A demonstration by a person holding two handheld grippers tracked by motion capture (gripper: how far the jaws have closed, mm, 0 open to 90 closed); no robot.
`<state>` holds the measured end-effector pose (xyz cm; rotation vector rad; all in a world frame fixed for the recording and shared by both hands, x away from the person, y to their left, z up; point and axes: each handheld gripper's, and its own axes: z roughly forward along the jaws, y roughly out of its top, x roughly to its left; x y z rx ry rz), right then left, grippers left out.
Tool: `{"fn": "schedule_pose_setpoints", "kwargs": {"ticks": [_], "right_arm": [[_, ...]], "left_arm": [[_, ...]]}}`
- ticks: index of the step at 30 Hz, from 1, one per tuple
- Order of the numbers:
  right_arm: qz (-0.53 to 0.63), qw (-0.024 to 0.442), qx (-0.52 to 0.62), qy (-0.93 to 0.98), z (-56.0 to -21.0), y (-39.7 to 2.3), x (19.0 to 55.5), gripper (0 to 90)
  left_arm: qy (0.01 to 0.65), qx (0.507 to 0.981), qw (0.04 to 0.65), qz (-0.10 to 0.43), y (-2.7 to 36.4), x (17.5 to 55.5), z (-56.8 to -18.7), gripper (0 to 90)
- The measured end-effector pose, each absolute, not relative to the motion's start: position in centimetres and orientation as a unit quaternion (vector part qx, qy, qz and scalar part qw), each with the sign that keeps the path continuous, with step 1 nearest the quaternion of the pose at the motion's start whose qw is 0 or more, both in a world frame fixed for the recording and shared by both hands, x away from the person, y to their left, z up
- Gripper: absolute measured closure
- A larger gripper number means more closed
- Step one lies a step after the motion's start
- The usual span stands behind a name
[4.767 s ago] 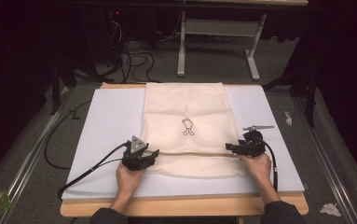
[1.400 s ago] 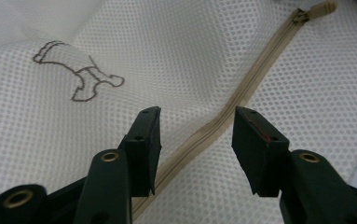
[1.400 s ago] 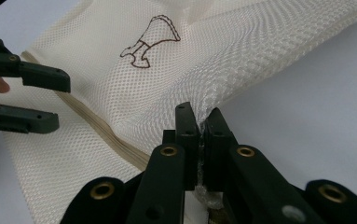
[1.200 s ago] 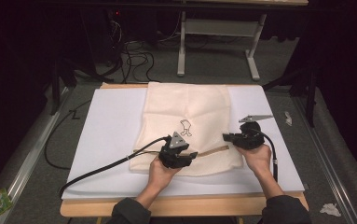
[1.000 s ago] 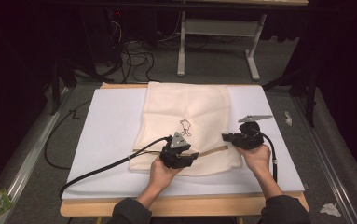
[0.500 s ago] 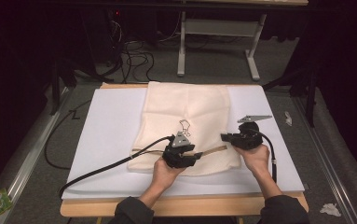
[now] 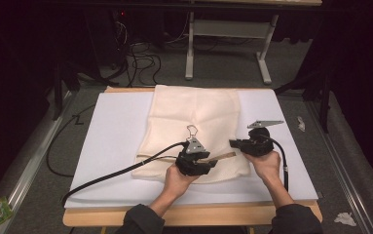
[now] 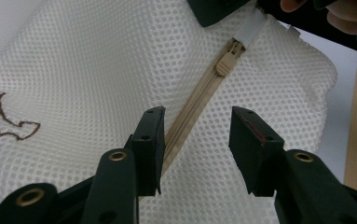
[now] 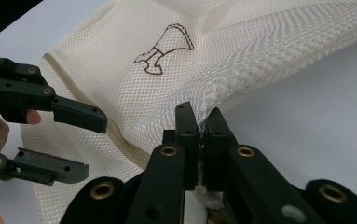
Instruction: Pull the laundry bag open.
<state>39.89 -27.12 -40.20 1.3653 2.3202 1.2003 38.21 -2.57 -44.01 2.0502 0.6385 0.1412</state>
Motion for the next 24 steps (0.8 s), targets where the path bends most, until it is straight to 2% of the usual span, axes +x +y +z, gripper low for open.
{"fn": "schedule_pose_setpoints", "kwargs": {"ticks": [12,24], "right_arm": [[0.412,0.096,0.457,0.782,-40.1,-27.1,39.8,88.7],[0.417,0.094,0.454,0.782,-40.1,-26.9,39.7,88.8]], "left_arm": [[0.245,0.841,0.48,0.048,-4.7,38.3,-43.4,58.3],[0.256,0.829,0.497,0.031,-5.4,38.8,-43.7,63.1]]}}
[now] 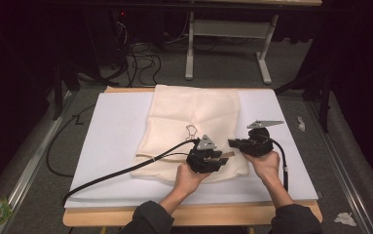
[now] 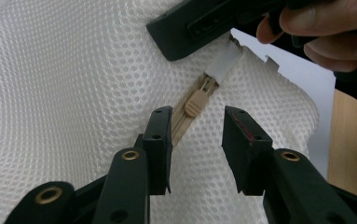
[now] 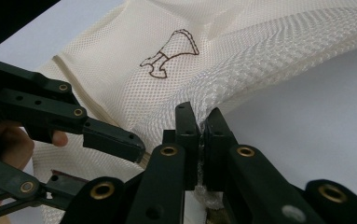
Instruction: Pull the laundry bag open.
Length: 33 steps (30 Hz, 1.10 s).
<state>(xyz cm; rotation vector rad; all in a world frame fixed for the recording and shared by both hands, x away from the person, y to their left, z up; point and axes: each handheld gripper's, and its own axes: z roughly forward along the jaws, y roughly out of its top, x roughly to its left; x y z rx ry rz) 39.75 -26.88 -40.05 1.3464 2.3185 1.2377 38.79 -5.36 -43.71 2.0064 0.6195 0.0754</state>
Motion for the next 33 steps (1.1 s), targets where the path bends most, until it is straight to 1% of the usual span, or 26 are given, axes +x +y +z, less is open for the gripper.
{"fn": "schedule_pose_setpoints", "kwargs": {"ticks": [10,15,20,25,33], "right_arm": [[0.423,0.094,0.449,0.782,-40.1,-26.6,39.7,88.7],[0.425,0.092,0.447,0.782,-40.1,-26.5,39.7,88.7],[0.427,0.09,0.448,0.78,-40.1,-26.5,39.6,88.7],[0.43,0.09,0.445,0.78,-40.2,-26.5,39.7,88.7],[0.432,0.089,0.445,0.779,-40.1,-26.5,39.6,88.7]], "left_arm": [[0.265,0.823,0.502,0.025,-5.6,39.2,-44.1,64.9],[0.255,0.829,0.496,0.026,-6.3,39.1,-44.2,65.4],[0.259,0.827,0.499,0.024,-6.8,39.2,-44.3,65.5],[0.256,0.827,0.5,0.027,-6.8,39.2,-44.3,67.6],[0.248,0.822,0.511,0.024,-6.8,39.0,-44.2,73.6]]}}
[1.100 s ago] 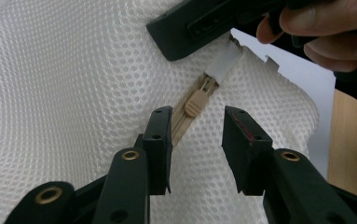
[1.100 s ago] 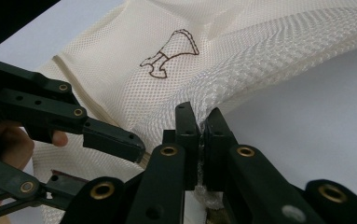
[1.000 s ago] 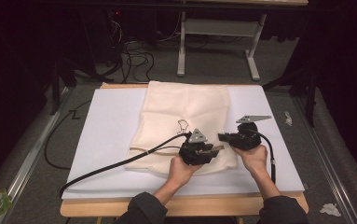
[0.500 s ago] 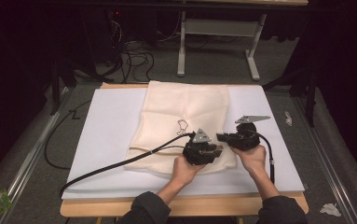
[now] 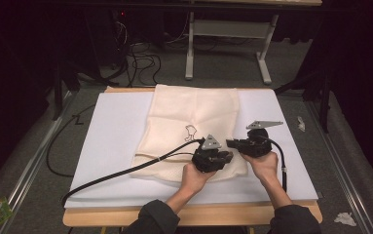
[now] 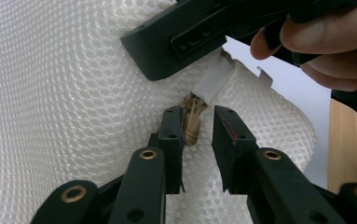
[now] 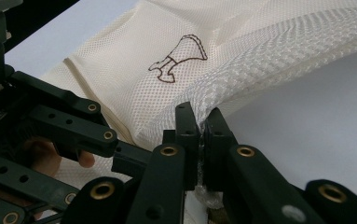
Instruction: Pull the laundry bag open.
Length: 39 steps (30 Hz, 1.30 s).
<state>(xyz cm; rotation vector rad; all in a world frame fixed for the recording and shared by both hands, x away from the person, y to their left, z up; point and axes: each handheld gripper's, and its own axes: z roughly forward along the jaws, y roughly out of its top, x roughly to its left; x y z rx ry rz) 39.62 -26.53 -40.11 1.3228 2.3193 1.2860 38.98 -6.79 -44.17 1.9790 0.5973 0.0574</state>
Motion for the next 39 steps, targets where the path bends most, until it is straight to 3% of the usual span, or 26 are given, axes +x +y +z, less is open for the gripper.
{"fn": "schedule_pose_setpoints", "kwargs": {"ticks": [16,31,39], "right_arm": [[0.432,0.09,0.439,0.783,-40.11,-26.28,39.67,88.6],[0.43,0.08,0.438,0.785,-40.19,-26.61,39.59,80.3],[0.418,0.085,0.432,0.794,-40.26,-26.47,39.53,87.8]], "left_arm": [[0.259,0.819,0.511,0.015,-6.83,39.41,-44.23,86.2],[0.262,0.819,0.51,0.019,-6.65,39.27,-43.8,87.1],[0.26,0.823,0.504,0.018,-6.56,39.22,-43.8,87.1]]}}
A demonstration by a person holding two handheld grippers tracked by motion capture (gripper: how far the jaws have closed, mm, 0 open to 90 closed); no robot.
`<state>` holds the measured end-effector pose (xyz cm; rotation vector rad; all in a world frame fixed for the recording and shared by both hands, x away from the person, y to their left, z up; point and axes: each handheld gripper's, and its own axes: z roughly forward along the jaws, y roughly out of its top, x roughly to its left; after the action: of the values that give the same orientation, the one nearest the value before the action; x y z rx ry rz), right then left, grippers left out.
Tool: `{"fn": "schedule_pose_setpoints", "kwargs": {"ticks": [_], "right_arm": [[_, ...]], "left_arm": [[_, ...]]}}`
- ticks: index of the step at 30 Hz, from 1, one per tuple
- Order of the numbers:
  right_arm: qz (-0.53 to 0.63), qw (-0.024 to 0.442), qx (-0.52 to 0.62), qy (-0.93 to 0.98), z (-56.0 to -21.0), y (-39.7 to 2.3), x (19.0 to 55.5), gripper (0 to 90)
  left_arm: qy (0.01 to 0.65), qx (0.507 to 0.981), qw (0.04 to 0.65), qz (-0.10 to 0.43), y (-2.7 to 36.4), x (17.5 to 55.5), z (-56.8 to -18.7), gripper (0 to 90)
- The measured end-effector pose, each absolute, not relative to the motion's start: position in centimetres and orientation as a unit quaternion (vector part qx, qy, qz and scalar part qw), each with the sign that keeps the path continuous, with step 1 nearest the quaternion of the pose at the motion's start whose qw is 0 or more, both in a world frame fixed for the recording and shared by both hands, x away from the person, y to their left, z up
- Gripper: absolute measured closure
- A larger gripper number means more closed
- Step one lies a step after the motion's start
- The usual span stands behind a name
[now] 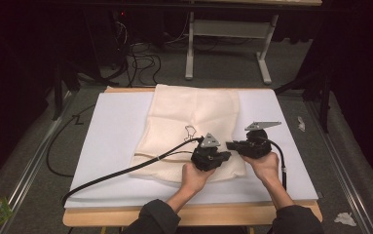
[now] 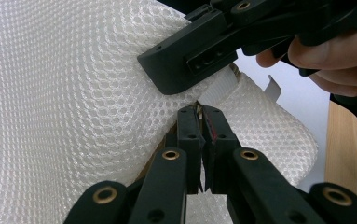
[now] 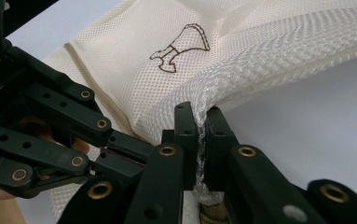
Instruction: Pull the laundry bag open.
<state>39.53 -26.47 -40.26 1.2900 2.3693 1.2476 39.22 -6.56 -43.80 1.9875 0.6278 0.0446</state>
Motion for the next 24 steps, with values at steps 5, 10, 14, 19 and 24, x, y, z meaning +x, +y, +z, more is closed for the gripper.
{"fn": "schedule_pose_setpoints", "kwargs": {"ticks": [5,10,14,19,24], "right_arm": [[0.414,0.087,0.429,0.798,-40.2,-26.65,39.52,88.4],[0.414,0.087,0.427,0.799,-40.17,-26.68,39.49,88.6],[0.412,0.085,0.426,0.801,-40.15,-26.79,39.47,88.8],[0.413,0.086,0.427,0.8,-40.1,-26.8,39.47,88.8],[0.411,0.086,0.425,0.802,-40.12,-26.78,39.49,88.9]], "left_arm": [[0.258,0.827,0.5,0.02,-6.42,39.18,-43.62,87.1],[0.257,0.829,0.497,0.022,-6.35,39.15,-43.54,87.2],[0.255,0.831,0.494,0.023,-6.2,39.03,-43.41,87.2],[0.253,0.834,0.49,0.026,-6.05,38.92,-43.33,87.2],[0.253,0.835,0.488,0.025,-5.98,38.96,-43.26,87.2]]}}
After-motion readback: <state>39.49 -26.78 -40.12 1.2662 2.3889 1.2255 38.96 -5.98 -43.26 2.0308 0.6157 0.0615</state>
